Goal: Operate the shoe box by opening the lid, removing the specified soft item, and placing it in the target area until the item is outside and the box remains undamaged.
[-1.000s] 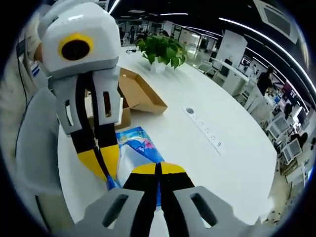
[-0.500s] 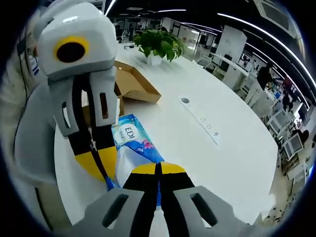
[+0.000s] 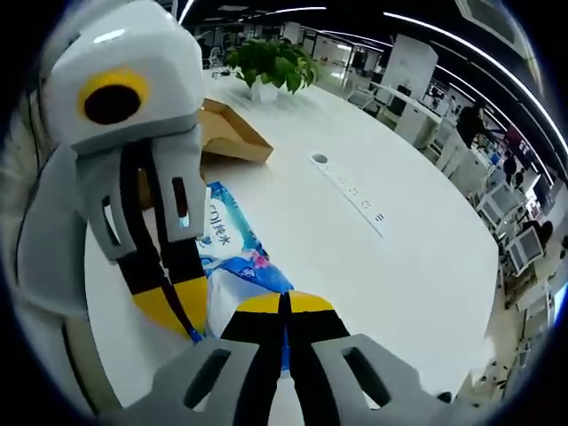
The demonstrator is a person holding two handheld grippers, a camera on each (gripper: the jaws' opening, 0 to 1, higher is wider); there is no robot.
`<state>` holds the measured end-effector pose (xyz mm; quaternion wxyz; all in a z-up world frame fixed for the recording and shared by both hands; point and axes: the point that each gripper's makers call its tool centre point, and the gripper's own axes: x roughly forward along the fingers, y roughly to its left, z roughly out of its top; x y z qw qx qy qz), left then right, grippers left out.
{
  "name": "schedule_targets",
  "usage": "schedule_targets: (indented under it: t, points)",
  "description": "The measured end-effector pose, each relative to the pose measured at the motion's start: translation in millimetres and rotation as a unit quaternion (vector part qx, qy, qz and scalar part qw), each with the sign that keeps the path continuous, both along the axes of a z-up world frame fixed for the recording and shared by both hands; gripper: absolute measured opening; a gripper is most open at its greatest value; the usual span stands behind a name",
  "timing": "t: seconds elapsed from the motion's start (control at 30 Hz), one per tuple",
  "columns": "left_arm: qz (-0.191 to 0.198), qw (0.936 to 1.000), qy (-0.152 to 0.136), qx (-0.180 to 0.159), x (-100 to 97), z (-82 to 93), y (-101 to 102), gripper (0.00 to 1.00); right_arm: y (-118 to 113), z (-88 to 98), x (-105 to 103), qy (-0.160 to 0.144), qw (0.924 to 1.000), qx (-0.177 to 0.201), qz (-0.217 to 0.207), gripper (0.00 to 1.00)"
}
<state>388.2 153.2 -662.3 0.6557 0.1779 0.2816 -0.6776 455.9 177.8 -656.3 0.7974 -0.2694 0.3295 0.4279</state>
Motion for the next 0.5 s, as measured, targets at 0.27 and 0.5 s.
schedule_targets:
  t: [0.27,0.5]
  points:
    - [0.001,0.9998,0.017,0.003,6.5,-15.4,-15.5,0.00,-10.3,-11.4,8.4,0.006,0.9999,-0.003,-0.010,0.00]
    - [-0.007,0.9998,0.018,0.010,5.0,-22.5,-29.6,0.00,-20.5,-18.5,10.6,0.012,0.9997,-0.011,-0.018,0.00]
